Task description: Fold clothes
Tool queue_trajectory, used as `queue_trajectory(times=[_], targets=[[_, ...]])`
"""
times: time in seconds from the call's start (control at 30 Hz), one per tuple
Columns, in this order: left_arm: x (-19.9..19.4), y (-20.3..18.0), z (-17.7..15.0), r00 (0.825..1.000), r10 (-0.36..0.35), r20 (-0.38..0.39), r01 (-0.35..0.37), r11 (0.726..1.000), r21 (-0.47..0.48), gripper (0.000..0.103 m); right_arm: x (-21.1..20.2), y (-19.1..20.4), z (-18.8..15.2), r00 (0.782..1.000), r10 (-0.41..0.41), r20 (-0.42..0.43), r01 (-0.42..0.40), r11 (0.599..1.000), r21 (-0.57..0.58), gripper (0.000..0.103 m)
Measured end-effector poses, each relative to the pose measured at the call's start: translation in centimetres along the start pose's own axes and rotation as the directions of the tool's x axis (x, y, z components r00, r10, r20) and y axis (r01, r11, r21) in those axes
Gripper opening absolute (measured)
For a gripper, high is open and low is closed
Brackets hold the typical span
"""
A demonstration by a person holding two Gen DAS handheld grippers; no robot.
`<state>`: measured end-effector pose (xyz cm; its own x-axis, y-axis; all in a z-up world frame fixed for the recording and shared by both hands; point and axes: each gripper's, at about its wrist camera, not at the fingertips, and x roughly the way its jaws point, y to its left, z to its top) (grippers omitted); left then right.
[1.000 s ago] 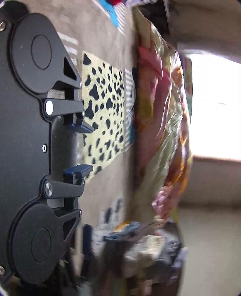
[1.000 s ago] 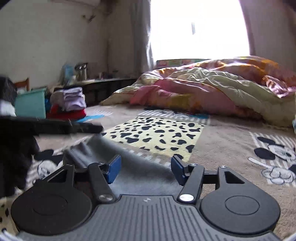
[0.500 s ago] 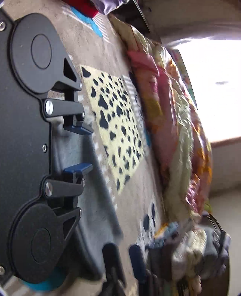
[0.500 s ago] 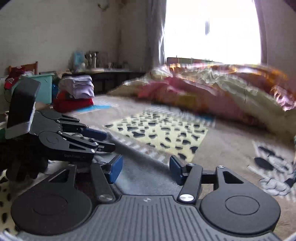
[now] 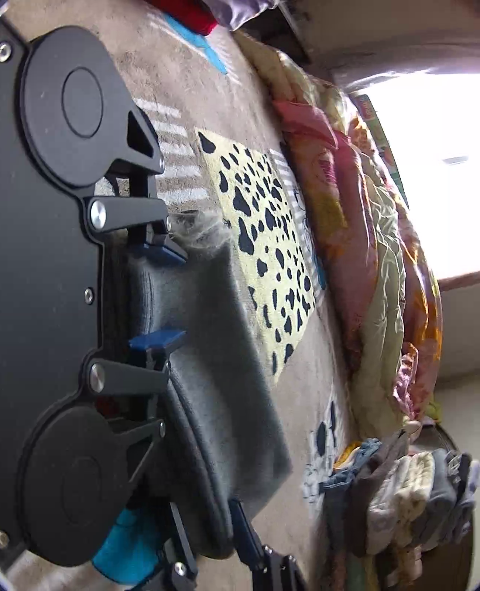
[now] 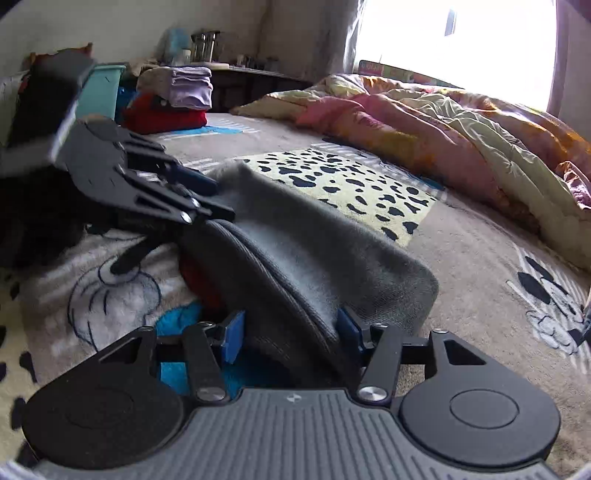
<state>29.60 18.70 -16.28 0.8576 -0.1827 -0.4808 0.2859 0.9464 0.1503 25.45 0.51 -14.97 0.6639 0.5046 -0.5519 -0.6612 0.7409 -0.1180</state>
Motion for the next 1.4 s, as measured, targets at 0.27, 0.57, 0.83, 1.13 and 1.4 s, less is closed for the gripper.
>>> queue_trajectory(times=[0.27,0.57,0.83,1.13,1.4], targets=[[-2.9,7.6,-0.7,0.993,-0.068,0.098,0.109,0.841,-0.529,0.064,-3.3,-6.3,-2.4,0.992,-0.015,0.125,-0.058,0.827,0.56,0.068],[0.1,10.4,-3.2,0.974,-0.219,0.062,0.177,0.559,-0.81,0.068,0.7,-11.1,-6.4,0.987,0.004,0.163,-0.148,0.451,0.88,0.082],[0.5,8.0,-2.1,0.987,-0.162,0.011,0.111,0.627,-0.771,0.045,2.7,-10.5,-5.6,0.989,0.012,0.15,-0.139,0.441,0.886,0.038],[-0.9,0.4,-0.2,0.888,-0.45,0.095,0.337,0.495,-0.801,0.04,-9.7,-15.2,-6.7,0.981,-0.044,0.189,-0.145,0.479,0.866,0.03],[0.5,-2.1,-0.3,0.863,-0.504,0.031,0.321,0.501,-0.804,0.061,-14.1,-18.6,-15.0,0.991,-0.119,0.063,-0.016,0.366,0.93,0.076]])
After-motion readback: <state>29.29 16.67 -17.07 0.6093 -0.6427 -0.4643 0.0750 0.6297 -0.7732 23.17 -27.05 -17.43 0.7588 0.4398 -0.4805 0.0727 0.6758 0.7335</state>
